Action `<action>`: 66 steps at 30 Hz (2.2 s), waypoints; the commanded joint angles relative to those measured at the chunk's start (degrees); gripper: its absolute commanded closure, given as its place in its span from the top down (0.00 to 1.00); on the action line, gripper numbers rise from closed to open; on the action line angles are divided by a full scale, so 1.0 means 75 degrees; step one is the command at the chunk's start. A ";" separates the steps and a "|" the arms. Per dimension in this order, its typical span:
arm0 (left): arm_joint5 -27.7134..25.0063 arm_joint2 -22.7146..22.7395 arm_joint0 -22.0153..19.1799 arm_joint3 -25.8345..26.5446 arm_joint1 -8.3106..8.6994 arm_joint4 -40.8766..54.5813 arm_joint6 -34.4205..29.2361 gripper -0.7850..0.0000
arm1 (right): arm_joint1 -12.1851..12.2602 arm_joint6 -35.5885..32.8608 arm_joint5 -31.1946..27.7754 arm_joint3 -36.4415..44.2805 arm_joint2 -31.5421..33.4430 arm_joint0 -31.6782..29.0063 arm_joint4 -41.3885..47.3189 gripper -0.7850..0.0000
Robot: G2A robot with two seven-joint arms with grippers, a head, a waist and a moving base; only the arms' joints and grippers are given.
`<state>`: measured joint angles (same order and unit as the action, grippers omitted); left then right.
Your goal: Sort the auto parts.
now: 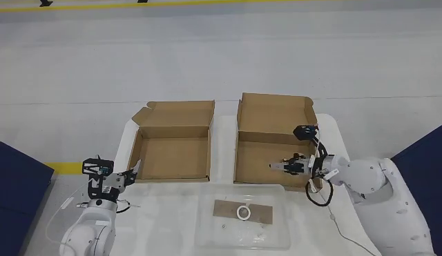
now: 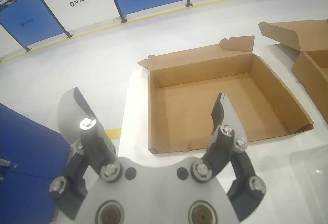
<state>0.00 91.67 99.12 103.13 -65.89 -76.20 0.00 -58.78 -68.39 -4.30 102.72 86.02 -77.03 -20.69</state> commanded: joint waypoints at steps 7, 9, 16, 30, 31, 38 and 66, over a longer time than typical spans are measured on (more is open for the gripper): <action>0.0000 0.0000 0.0000 0.0000 0.0000 0.0000 0.0000 1.00 | 0.0143 -0.0811 -0.1202 -0.0383 0.0985 -0.0603 0.2359 1.00; 0.0000 0.0000 0.0000 0.0000 0.0000 0.0000 0.0000 1.00 | 0.0169 -0.0921 -0.1348 -0.0440 0.1140 -0.0700 0.2766 1.00; -0.0191 0.0065 -0.0032 0.0213 0.0023 -0.0342 0.0251 1.00 | 0.0169 -0.0921 -0.1348 -0.0440 0.1140 -0.0700 0.2766 1.00; -0.1821 0.0184 0.0457 0.1582 0.0167 -0.1776 -0.0118 1.00 | 0.0169 -0.0921 -0.1348 -0.0440 0.1140 -0.0700 0.2766 1.00; -0.1821 0.0184 0.0457 0.1582 0.0167 -0.1776 -0.0118 1.00 | 0.0169 -0.0921 -0.1348 -0.0440 0.1140 -0.0700 0.2766 1.00; -0.3187 0.0145 0.0600 0.2561 0.0252 -0.2111 -0.0993 1.00 | 0.0169 -0.0921 -0.1348 -0.0440 0.1140 -0.0700 0.2766 1.00; -0.5911 -0.2854 -0.1319 0.4202 0.0211 -0.0736 -0.7544 1.00 | 0.0169 -0.0921 -0.1348 -0.0440 0.1140 -0.0700 0.2766 1.00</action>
<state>-45.08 72.94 91.27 134.64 -64.08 -84.46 -51.02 -57.52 -75.30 -14.41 99.42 94.57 -82.28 0.05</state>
